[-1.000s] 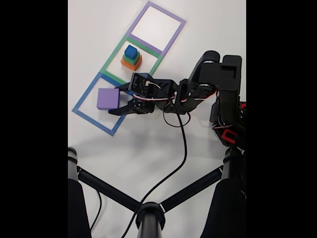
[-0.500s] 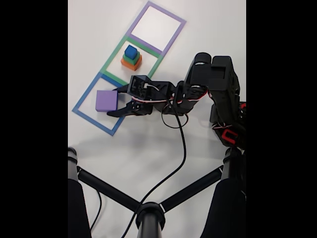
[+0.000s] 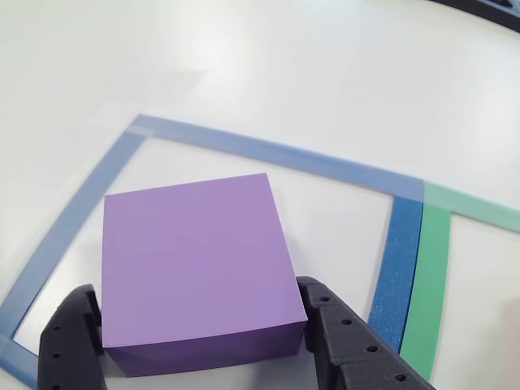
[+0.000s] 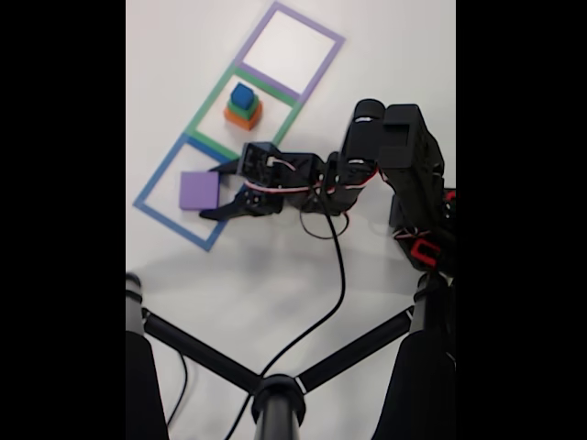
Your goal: Tower of hanoi
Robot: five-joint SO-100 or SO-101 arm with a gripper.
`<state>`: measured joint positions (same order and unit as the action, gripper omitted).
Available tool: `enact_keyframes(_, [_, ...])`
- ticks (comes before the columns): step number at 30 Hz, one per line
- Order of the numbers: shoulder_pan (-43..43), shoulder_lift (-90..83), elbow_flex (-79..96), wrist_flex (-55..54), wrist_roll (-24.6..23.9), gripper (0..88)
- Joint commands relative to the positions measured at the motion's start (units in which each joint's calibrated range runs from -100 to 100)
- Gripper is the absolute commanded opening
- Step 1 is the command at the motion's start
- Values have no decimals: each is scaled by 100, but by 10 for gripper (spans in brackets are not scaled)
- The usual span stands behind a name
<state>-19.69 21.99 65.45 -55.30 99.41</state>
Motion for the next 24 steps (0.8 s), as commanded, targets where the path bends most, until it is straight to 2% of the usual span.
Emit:
enact_keyframes(1, [-25, -68, -143, -124, 59, 311])
enact_keyframes(9, [-2, -404, -189, -83, 59, 326])
enact_keyframes(17, [74, -1654, -461, 912, 59, 305])
enact_keyframes(24, [318, -3409, -343, 2766, 59, 101])
